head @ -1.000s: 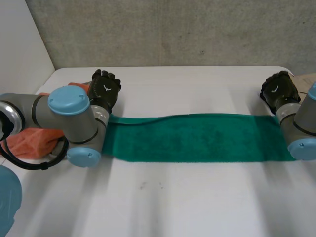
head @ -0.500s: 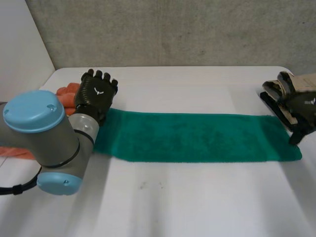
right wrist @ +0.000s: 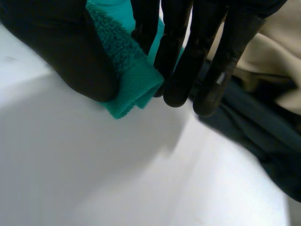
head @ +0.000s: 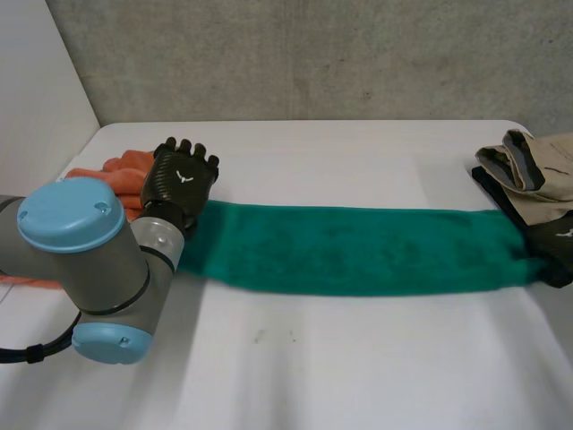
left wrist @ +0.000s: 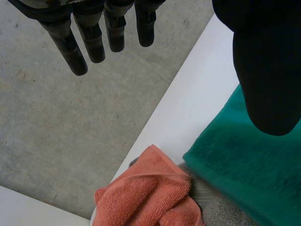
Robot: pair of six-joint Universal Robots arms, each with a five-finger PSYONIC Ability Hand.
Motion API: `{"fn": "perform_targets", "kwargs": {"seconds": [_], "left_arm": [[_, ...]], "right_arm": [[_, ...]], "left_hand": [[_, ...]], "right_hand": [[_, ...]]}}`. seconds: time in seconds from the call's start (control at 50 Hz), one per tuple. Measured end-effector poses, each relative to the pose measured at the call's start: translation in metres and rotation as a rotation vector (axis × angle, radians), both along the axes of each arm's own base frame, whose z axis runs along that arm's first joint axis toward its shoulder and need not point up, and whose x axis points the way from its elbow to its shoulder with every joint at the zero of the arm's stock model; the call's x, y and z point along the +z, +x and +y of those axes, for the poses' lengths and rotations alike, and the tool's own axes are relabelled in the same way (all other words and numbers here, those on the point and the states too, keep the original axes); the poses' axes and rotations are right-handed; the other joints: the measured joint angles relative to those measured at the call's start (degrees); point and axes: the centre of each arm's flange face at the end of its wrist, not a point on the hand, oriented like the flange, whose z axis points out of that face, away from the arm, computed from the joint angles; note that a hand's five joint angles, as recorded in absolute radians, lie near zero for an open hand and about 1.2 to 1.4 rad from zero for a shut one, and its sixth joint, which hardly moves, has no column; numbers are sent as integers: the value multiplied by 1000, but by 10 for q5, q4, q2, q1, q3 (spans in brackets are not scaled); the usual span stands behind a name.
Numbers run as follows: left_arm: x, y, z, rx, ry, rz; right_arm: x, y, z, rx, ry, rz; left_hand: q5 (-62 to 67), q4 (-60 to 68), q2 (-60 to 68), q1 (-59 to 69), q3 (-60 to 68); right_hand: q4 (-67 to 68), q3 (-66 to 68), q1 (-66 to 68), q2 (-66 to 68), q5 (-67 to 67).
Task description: Fold the laundry.
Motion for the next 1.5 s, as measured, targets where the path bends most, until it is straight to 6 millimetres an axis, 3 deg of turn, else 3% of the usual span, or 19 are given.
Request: {"fn": "perform_targets", "kwargs": {"seconds": [0.16, 0.28, 0.34, 0.5, 0.52, 0.6, 0.62, 0.74, 0.9, 1.0, 1.06, 1.08, 1.1, 1.2, 1.26, 1.36, 1.42, 1.44, 1.5], "left_arm": [[11, 2, 9, -7, -19, 9], [18, 8, 13, 1, -28, 13], [21, 13, 14, 12, -31, 15], [31, 26, 12, 46, -50, 29], [33, 28, 12, 50, -53, 32], [37, 31, 13, 57, -59, 43], [38, 32, 14, 59, -60, 50], [37, 33, 17, 58, -48, 71], [32, 33, 17, 55, -27, 83], [32, 32, 16, 55, -26, 99], [35, 32, 14, 55, -30, 117], [36, 31, 13, 54, -32, 124], [38, 30, 12, 53, -37, 137], [46, 26, 12, 39, -50, 186], [51, 18, 15, 8, -54, 222], [49, 0, 24, -69, -39, 239], [42, -10, 27, -110, -20, 233], [37, -17, 29, -132, -7, 226], [30, -24, 30, -153, 8, 218]], "right_arm": [[36, -37, -11, -118, -121, 91], [50, -40, -11, -118, -164, 142], [63, -11, -6, -27, -215, 158], [98, 119, 30, 366, -403, 104], [102, 144, 41, 441, -439, 88], [102, 193, 62, 586, -492, 54], [98, 223, 77, 673, -514, 32], [70, 300, 125, 903, -526, -23], [19, 354, 160, 1069, -489, -60], [9, 362, 167, 1089, -487, -68], [13, 363, 167, 1064, -494, -74], [18, 361, 165, 1040, -495, -78], [25, 358, 161, 996, -490, -89], [48, 336, 141, 816, -444, -148], [70, 298, 116, 595, -374, -224], [81, 251, 101, 388, -265, -271], [76, 225, 96, 296, -174, -265], [68, 207, 95, 236, -97, -249], [60, 194, 95, 199, -40, -235]], "left_hand": [[0, 0, 0, 0, 0], [0, 0, 0, 0, 0], [0, 0, 0, 0, 0], [0, 0, 0, 0, 0], [0, 0, 0, 0, 0], [0, 0, 0, 0, 0], [0, 0, 0, 0, 0], [0, 0, 0, 0, 0], [0, 0, 0, 0, 0], [0, 0, 0, 0, 0], [0, 0, 0, 0, 0], [0, 0, 0, 0, 0], [0, 0, 0, 0, 0], [0, 0, 0, 0, 0], [0, 0, 0, 0, 0], [0, 0, 0, 0, 0], [0, 0, 0, 0, 0], [0, 0, 0, 0, 0], [0, 0, 0, 0, 0]], "right_hand": [[1, 0, 8, 0, 4], [1, 0, 8, 0, 4], [1, 0, 20, 0, 7], [1, 0, 25, 0, 15], [1, 0, 25, 0, 15], [1, 0, 25, 0, 15], [2, 0, 25, 0, 15], [1, 0, 25, 0, 16], [2, 0, 25, 0, 16], [-42, -41, -1, -35, -17], [-420, -419, -345, -422, -389], [-420, -419, -345, -422, -389], [-521, -525, -410, -522, -487], [-547, -558, -423, -548, -518], [-547, -558, -423, -548, -518], [-547, -558, -423, -548, -518], [-547, -558, -423, -548, -518], [-547, -558, -423, -548, -518], [-547, -558, -423, -548, -518]]}}
